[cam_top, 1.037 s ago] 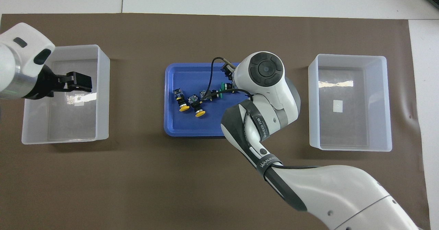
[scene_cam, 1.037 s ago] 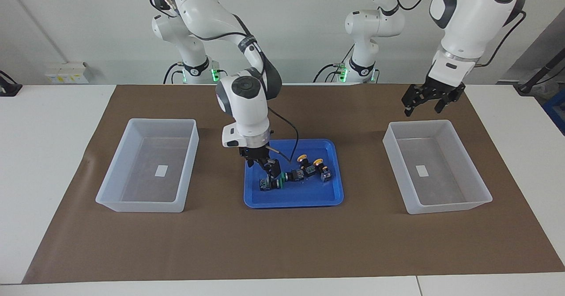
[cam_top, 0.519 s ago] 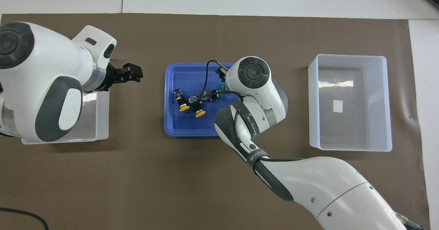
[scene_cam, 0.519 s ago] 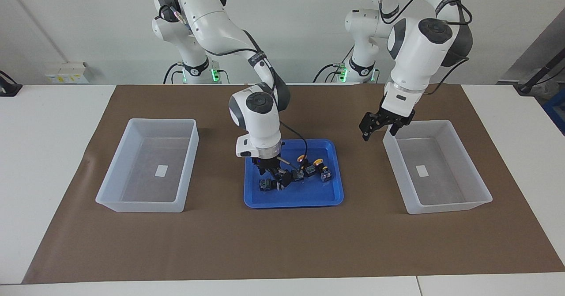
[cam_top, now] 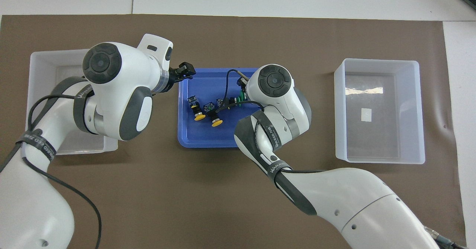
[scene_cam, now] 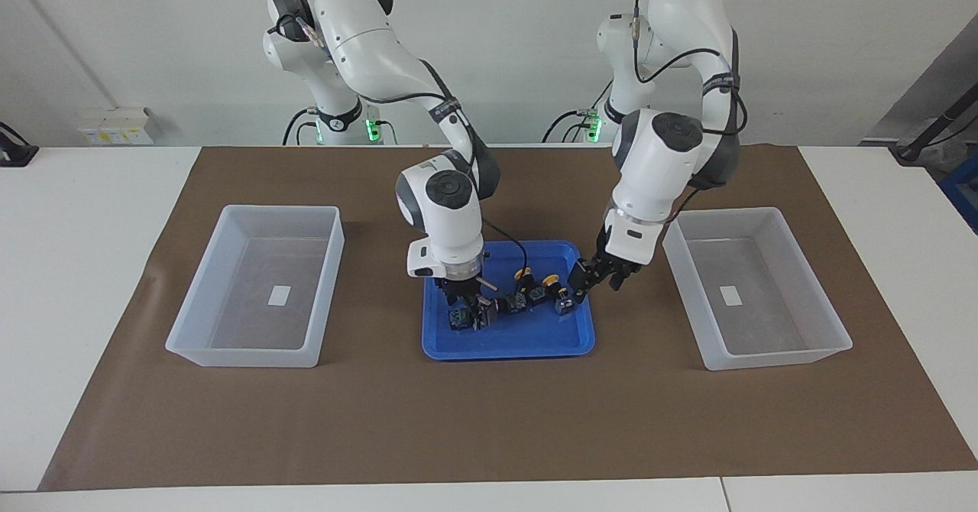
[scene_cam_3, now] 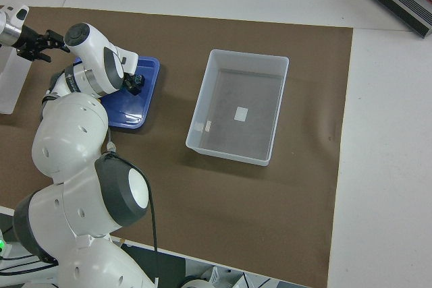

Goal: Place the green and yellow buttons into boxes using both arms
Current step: 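Reach the right gripper to the green button while the left gripper approaches, then carry the green button into the nearby box with the right gripper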

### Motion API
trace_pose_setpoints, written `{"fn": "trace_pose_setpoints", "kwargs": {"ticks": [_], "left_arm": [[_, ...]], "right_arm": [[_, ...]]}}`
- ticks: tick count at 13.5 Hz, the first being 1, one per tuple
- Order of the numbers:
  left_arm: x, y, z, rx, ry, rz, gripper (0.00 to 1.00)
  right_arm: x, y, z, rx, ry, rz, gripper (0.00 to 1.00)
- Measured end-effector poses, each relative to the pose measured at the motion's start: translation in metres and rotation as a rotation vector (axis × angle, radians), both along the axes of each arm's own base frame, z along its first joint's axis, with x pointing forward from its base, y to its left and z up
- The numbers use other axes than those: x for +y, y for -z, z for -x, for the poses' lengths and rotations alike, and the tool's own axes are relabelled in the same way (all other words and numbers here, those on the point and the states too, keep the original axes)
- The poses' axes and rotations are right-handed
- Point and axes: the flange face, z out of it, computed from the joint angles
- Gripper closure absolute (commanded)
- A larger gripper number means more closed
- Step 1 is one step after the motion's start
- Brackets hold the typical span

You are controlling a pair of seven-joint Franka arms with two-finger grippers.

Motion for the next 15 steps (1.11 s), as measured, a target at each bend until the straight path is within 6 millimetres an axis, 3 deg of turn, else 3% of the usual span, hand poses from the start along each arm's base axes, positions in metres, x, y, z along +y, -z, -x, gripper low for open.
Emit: {"fn": "trace_pose_setpoints", "kwargs": {"ticks": [1, 5, 7, 11, 13, 15], "left_arm": [[-0.006, 0.013, -0.002, 0.003, -0.011, 0.003, 0.16], [-0.019, 0.037, 0.001, 0.024, -0.025, 0.002, 0.19], [-0.026, 0.045, 0.007, 0.042, -0.025, -0.003, 0.19], [-0.037, 0.058, 0.022, 0.105, -0.05, -0.02, 0.21], [-0.04, 0.062, 0.027, 0.124, -0.07, -0.024, 0.24], [-0.04, 0.068, 0.031, 0.14, -0.09, -0.029, 0.28]], "right_arm": [[0.0, 0.001, 0.001, 0.003, 0.0, 0.001, 1.0], [-0.002, -0.001, 0.0, 0.0, 0.003, 0.001, 1.0], [-0.004, -0.018, -0.003, -0.015, 0.001, -0.005, 1.0], [-0.045, -0.119, -0.004, -0.038, -0.026, 0.0, 1.0], [-0.083, -0.171, 0.0, -0.039, -0.075, 0.017, 1.0], [-0.132, -0.206, 0.001, -0.031, -0.142, 0.042, 1.0]]}}
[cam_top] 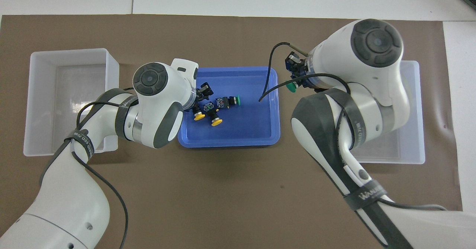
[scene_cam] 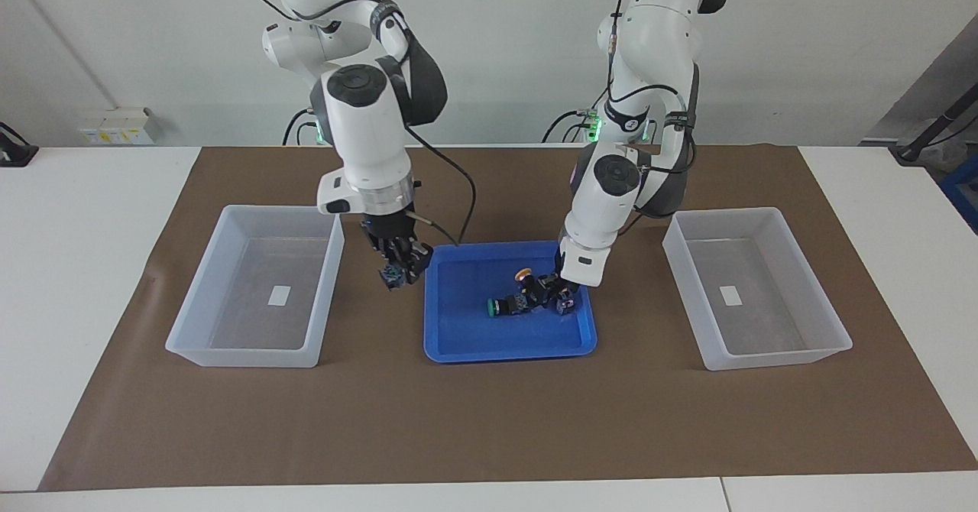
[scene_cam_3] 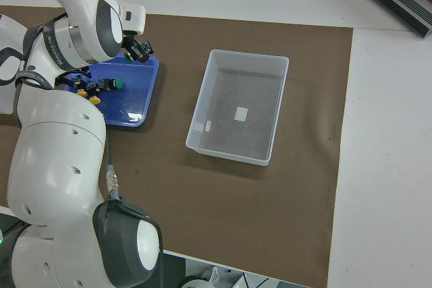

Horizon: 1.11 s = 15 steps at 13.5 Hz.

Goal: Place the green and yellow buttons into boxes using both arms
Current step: 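Carry the green button into the nearby box with the right gripper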

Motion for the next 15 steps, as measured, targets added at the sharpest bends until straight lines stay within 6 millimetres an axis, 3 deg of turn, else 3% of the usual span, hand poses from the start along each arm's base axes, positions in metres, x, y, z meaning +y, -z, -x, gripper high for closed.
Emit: {"fn": "trace_pose_setpoints", "kwargs": {"ticks": [4, 7, 9, 10, 11, 15], "left_arm": [[0.004, 0.009, 0.004, 0.009, -0.027, -0.004, 0.35], [0.006, 0.017, 0.007, 0.0, -0.032, -0.002, 0.41], [0.006, 0.018, 0.007, 0.0, -0.04, -0.002, 0.45], [0.006, 0.018, 0.007, 0.0, -0.042, -0.001, 0.46], [0.006, 0.018, 0.007, 0.0, -0.043, -0.001, 0.47], [0.006, 0.018, 0.007, 0.0, -0.044, -0.001, 0.77]], "right_arm": [[-0.113, -0.044, 0.007, 0.052, -0.167, 0.056, 1.0], [-0.194, -0.047, 0.015, 0.094, -0.3, 0.079, 1.0], [-0.24, -0.016, 0.02, 0.115, -0.36, 0.084, 1.0], [-0.247, 0.005, 0.021, 0.109, -0.39, 0.089, 1.0], [-0.247, 0.029, 0.022, 0.105, -0.43, 0.093, 1.0], [-0.243, 0.109, 0.029, 0.11, -0.564, 0.101, 1.0]]}}
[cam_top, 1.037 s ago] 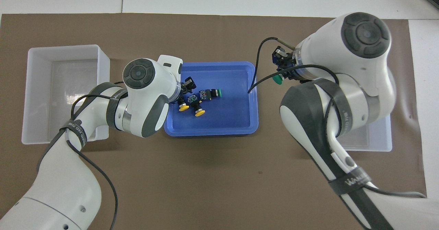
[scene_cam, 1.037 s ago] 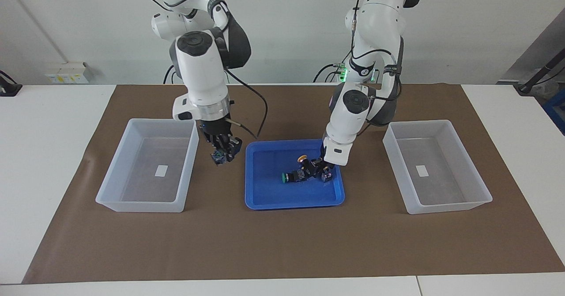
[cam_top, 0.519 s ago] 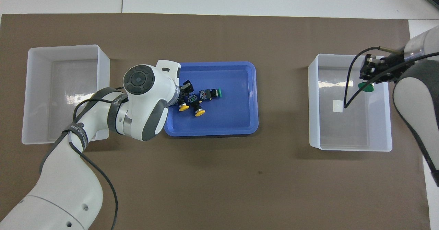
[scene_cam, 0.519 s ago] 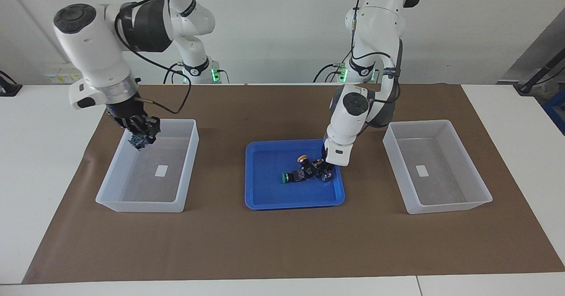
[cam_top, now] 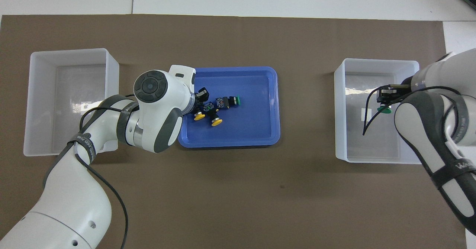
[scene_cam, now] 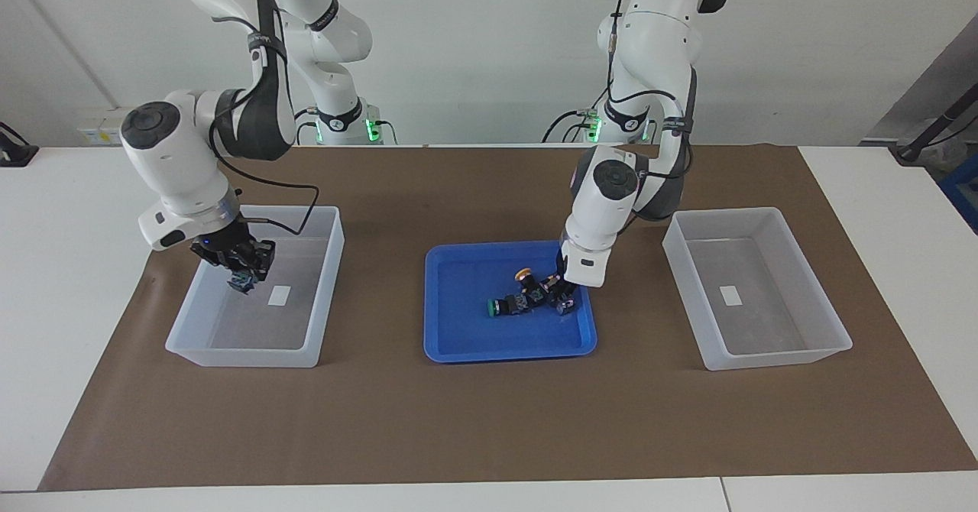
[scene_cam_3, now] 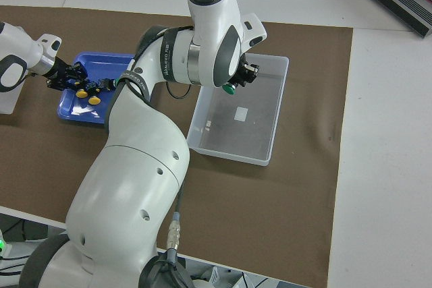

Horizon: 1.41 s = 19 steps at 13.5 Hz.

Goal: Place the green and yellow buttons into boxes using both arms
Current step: 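Carry the green button into the nearby box with the right gripper, then lift the yellow button into the nearby box with the left gripper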

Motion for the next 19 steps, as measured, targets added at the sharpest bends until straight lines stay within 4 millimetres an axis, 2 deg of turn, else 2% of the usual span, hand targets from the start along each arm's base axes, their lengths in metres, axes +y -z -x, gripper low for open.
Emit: {"fn": "trace_pose_setpoints", "kwargs": {"ticks": [2, 4, 5, 6, 8, 9, 11, 13, 16, 19], "left_arm": [[0.001, -0.001, 0.0, -0.001, -0.001, 0.0, 0.87], [0.001, -0.003, -0.001, -0.004, -0.002, 0.001, 0.91], [0.001, -0.006, -0.003, -0.005, -0.003, 0.002, 0.91], [0.001, -0.012, -0.006, 0.001, -0.003, -0.001, 0.91], [-0.001, -0.038, -0.017, 0.019, -0.002, -0.006, 0.91], [0.0, -0.055, -0.024, 0.024, -0.004, -0.006, 0.92], [0.012, -0.087, -0.038, 0.037, -0.019, -0.014, 0.92], [0.041, -0.118, -0.054, 0.056, -0.048, -0.027, 0.92], [0.092, -0.157, -0.072, 0.07, -0.031, -0.036, 0.92], [0.147, -0.169, -0.086, 0.066, 0.025, -0.041, 0.92]], "right_arm": [[-0.014, 0.03, 0.013, 0.012, -0.045, 0.001, 0.99], [-0.028, 0.051, 0.025, 0.014, -0.053, 0.001, 0.85], [-0.027, 0.058, 0.028, 0.01, -0.053, 0.001, 0.82], [-0.025, 0.064, 0.031, 0.008, -0.05, -0.006, 0.72], [-0.02, 0.071, 0.034, -0.003, -0.032, -0.032, 0.11], [-0.02, 0.071, 0.034, -0.012, -0.029, -0.035, 0.0], [-0.02, 0.069, 0.032, -0.024, -0.02, -0.036, 0.0], [-0.02, 0.062, 0.027, -0.046, -0.004, -0.035, 0.0], [-0.009, 0.018, 0.013, -0.099, 0.066, -0.04, 0.0], [0.015, -0.041, 0.005, -0.118, 0.137, -0.055, 0.0]]}}
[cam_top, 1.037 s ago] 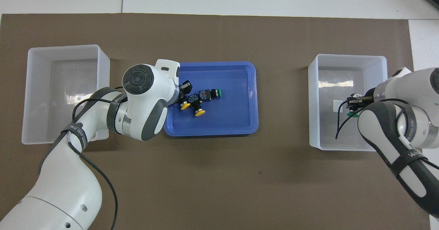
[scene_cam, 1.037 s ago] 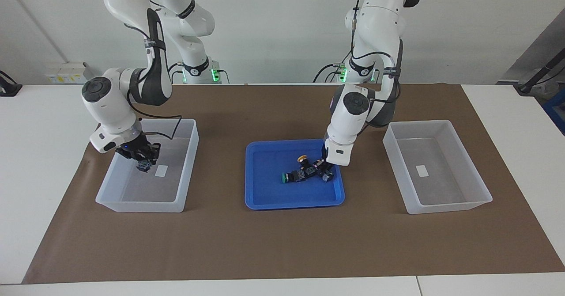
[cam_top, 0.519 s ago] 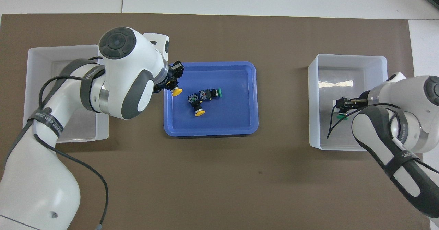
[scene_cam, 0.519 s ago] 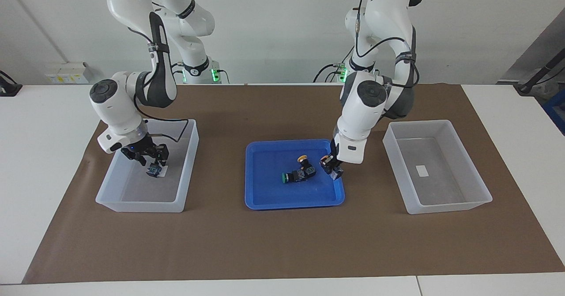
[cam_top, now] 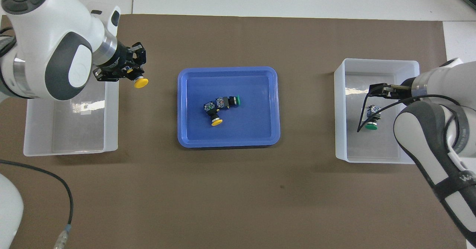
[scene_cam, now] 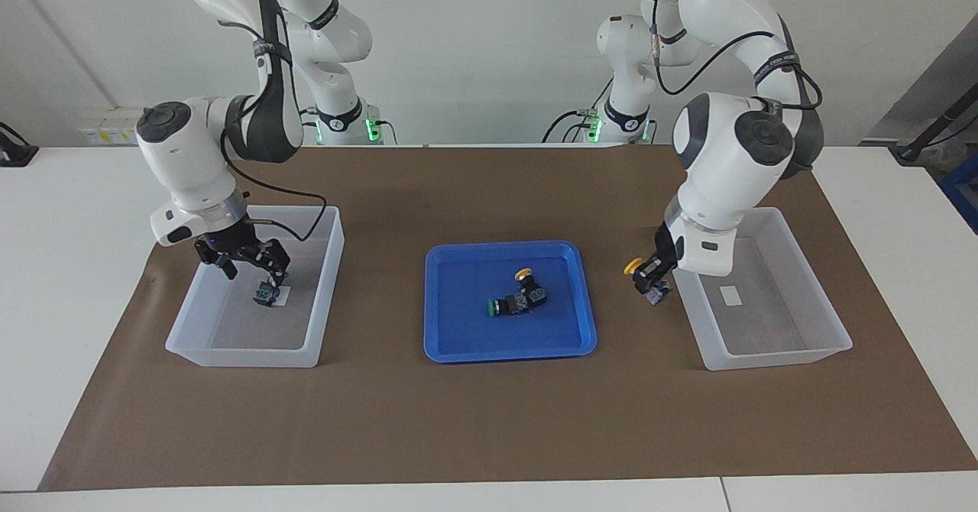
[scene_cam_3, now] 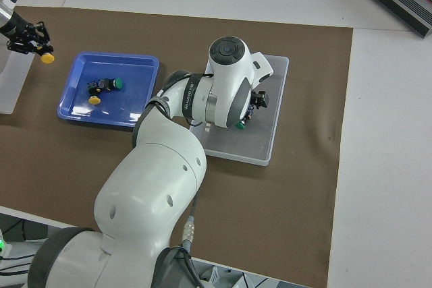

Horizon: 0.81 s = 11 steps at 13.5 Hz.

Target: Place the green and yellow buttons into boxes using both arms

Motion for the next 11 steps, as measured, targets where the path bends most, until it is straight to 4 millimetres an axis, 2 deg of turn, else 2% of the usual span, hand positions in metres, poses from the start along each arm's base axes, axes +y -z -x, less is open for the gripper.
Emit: {"fn": "trace_pose_setpoints", "kwargs": {"ticks": [2, 3, 5, 6, 8, 10, 11], "left_arm": [[0.043, -0.001, -0.008, -0.012, 0.074, -0.001, 0.92], [0.068, 0.0, -0.011, -0.02, 0.13, -0.001, 0.92], [0.115, 0.0, -0.015, -0.029, 0.225, -0.002, 0.92], [0.139, 0.002, -0.015, -0.032, 0.269, -0.003, 0.92], [0.171, 0.007, -0.013, -0.033, 0.347, -0.003, 0.92], [0.188, 0.017, -0.01, -0.038, 0.396, -0.023, 0.94], [0.189, 0.026, -0.009, -0.055, 0.404, -0.037, 0.96]], "right_arm": [[0.027, -0.034, -0.006, -0.019, 0.051, -0.017, 0.0], [0.048, -0.046, -0.009, -0.03, 0.081, -0.03, 0.0], [0.096, -0.056, -0.012, -0.041, 0.148, -0.06, 0.0], [0.123, -0.056, -0.013, -0.039, 0.197, -0.078, 0.0], [0.174, -0.048, -0.019, -0.025, 0.28, -0.108, 0.0], [0.228, -0.033, -0.029, -0.009, 0.375, -0.138, 0.0], [0.255, -0.022, -0.035, -0.003, 0.426, -0.155, 0.0]]}}
